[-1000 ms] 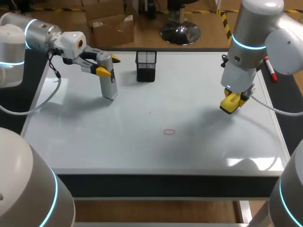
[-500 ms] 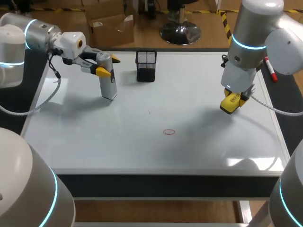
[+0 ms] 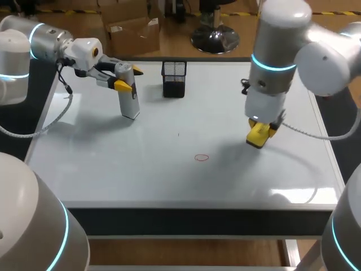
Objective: Pick up the inspection probe, press it on each red-marked spot on the whiteboard one by one, put down the probe, pick up the eraser, and wipe off all the red marks.
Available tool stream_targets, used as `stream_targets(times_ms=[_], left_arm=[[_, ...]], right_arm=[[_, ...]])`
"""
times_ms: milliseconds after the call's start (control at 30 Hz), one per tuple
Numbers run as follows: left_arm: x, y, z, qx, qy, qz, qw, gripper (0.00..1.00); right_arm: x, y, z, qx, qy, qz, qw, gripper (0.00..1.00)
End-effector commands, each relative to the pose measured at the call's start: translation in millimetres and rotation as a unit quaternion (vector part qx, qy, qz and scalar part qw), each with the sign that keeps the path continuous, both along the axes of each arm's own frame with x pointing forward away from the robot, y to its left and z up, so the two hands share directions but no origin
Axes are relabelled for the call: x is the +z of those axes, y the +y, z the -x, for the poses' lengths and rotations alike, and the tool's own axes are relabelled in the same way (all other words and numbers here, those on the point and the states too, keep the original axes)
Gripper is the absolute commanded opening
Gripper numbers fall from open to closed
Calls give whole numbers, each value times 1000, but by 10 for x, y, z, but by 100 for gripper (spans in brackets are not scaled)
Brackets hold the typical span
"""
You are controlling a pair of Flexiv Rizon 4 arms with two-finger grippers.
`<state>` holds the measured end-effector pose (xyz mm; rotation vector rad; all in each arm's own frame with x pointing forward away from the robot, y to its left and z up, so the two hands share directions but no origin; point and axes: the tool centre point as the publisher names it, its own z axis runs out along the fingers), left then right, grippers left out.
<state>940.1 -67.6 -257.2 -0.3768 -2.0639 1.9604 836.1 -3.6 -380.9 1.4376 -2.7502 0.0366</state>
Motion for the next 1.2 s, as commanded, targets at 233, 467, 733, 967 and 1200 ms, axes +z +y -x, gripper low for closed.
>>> stream_targets(times_ms=[233, 467, 733, 967, 1200], left_arm=[[18, 2, -3, -1, 0, -1, 1000, 0], [18, 2, -3, -1, 0, -1, 1000, 0], [18, 2, -3, -1, 0, -1, 1000, 0], [18, 2, -3, -1, 0, -1, 1000, 0], [18, 2, -3, -1, 0, -1, 1000, 0]], right_arm=[[-4, 706, 373, 78, -1, 21, 997, 0], [-14, 1194, 484, 143, 4, 13, 990, 0], [-139, 1678, 528, 208, 14, 8, 978, 0], [-267, 1904, 516, 237, 22, -6, 971, 0], [-332, 1959, 477, 250, 21, -17, 968, 0]])
